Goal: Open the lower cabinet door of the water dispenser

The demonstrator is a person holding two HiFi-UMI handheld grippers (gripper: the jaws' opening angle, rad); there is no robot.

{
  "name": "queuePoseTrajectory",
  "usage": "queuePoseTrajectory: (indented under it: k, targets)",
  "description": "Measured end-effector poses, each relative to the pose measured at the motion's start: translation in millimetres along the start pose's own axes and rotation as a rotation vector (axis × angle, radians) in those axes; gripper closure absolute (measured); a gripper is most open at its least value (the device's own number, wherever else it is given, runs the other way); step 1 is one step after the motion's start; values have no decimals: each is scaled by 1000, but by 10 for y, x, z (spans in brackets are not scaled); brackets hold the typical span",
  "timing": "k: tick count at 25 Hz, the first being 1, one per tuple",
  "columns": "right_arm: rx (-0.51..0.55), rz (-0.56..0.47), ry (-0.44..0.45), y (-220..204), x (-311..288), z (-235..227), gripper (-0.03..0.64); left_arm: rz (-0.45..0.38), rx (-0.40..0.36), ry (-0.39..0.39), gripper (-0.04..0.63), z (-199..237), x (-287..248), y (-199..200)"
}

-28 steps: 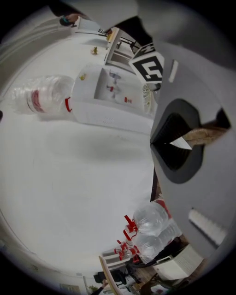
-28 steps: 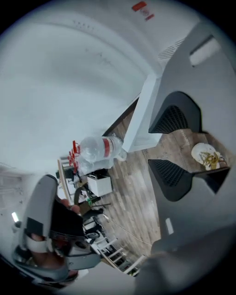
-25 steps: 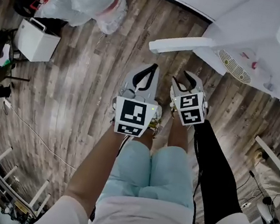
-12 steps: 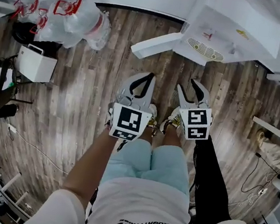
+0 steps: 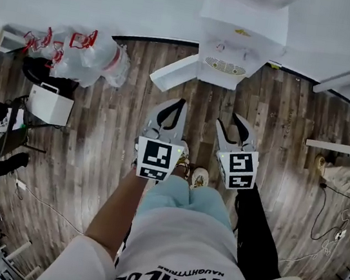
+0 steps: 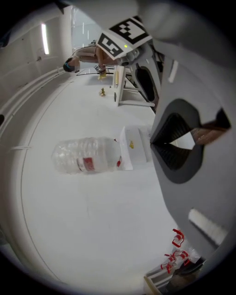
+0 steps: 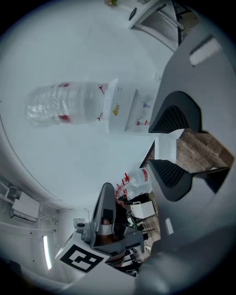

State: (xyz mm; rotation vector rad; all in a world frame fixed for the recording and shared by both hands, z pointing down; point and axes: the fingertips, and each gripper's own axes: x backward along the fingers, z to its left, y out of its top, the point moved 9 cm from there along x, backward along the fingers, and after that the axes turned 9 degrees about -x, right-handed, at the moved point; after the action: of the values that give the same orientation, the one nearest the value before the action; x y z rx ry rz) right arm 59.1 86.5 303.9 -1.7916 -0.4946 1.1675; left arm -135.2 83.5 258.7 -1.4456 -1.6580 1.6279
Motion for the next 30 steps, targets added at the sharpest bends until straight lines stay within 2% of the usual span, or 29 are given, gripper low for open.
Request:
queuePoseTrajectory:
  k: [5, 12, 20, 30]
  targets:
    - [9, -98, -11, 125, 679, -115, 456, -46, -11, 21, 540, -461, 346, 397]
    - [-2, -187, -38, 79, 1538, -306, 456, -81, -28, 21, 540, -957, 770, 644]
    - [21, -238, -63, 56, 2048, -327, 456, -147, -52, 41, 540, -1077, 1040, 930]
    - [36, -280, -48, 222, 2122, -273, 456, -205, -48, 55, 540, -1047, 1161, 1148]
